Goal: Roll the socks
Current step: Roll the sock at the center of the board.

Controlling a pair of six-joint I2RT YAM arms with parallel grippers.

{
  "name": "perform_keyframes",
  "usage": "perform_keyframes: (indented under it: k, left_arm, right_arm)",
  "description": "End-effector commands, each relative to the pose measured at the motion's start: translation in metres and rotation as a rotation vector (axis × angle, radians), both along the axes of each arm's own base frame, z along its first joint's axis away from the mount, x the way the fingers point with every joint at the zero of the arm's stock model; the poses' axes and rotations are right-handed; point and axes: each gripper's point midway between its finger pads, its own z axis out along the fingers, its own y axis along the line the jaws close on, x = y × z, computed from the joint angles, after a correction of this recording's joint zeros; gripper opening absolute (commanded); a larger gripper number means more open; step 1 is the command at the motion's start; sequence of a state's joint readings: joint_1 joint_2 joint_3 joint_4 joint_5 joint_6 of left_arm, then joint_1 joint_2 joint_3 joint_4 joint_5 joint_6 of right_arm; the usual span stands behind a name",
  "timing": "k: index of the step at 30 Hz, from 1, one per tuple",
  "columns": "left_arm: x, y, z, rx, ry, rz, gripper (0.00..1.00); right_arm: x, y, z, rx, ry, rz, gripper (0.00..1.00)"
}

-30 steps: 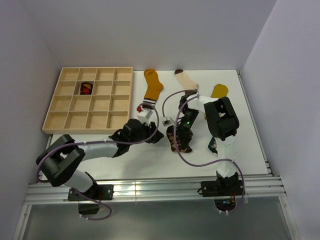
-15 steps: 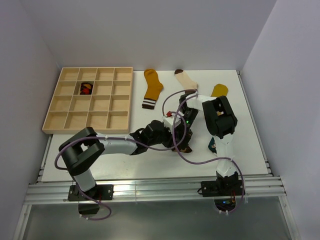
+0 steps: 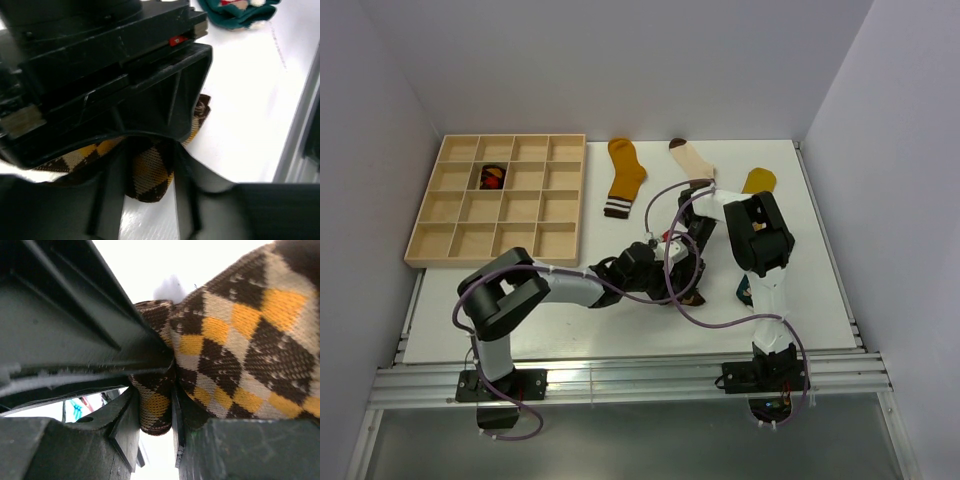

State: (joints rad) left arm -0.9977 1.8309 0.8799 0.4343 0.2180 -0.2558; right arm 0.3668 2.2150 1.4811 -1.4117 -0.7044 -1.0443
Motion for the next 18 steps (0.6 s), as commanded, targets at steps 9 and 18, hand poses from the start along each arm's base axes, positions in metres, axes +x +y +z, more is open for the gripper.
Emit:
perform_keyframes:
  k: [9, 18]
  left_arm:
    - [-0.014, -0.005, -0.025, 0.003, 0.171, -0.034, 0.00]
    - [-0.004, 0.023, -0.041, -0.027, 0.345, 0.045, 0.00]
  right_arm:
    - [0.034, 0.003, -0.012, -0.077, -0.209, -0.118, 0.47]
    - [0.078, 0.005, 0.038, 0.018, -0.409, -0.442, 0.56]
